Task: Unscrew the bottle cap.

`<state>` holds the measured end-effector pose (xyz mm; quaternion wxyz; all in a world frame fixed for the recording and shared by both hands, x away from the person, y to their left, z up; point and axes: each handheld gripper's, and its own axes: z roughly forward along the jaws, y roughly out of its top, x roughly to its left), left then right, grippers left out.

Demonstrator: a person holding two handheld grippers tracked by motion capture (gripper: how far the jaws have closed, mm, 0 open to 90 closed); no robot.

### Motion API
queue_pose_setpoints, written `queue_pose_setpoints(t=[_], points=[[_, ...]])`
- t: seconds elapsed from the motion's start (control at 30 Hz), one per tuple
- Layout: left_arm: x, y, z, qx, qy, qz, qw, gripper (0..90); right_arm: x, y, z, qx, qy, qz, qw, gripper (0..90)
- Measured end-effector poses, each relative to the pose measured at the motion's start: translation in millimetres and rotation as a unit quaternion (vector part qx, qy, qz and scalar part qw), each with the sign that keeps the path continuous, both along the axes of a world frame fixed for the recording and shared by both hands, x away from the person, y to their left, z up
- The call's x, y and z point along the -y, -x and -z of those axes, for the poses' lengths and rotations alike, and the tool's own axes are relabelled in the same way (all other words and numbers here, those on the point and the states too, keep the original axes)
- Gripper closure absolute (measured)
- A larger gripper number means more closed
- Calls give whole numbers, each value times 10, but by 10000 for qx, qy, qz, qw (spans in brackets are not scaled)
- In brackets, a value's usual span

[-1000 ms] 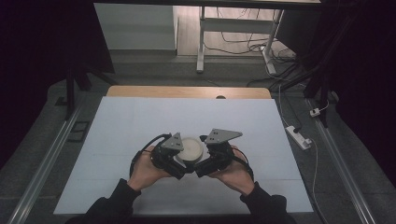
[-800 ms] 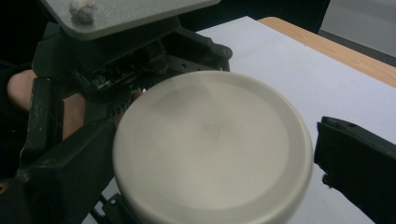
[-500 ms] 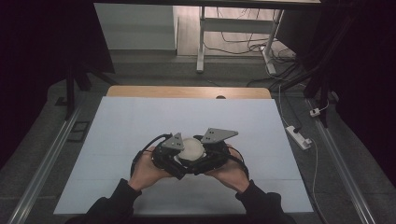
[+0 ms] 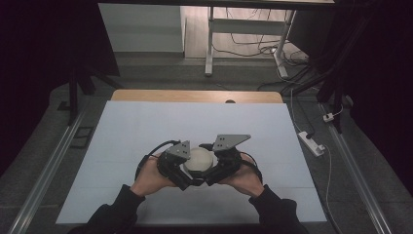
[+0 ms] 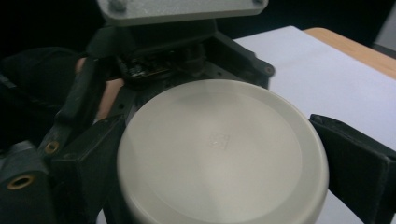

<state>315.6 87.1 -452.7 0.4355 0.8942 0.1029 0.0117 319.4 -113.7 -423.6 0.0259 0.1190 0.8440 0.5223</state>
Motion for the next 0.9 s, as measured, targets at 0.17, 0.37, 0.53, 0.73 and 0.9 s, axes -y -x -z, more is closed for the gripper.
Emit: queue_pose_setpoints(t=[0.17,0.37,0.53,0.73,0.9], points=[[6,22,-3,-18,38,418,9991,73,38,-22,-9,-123,-60,-529,9985,75],[30,56,-2,63,-22,677,9977,73,64,-14,5,-55,-97,-1078,9941,71],[17,25,7,131,-52,216,9997,72,60,0,-35,60,-166,-744,9971,0],[-17,-15,5,139,-32,-478,9988,72,90,4,-106,110,-125,147,9998,0],[2,-7,-7,187,-114,-808,9965,72,20,21,-54,128,109,777,9968,0]])
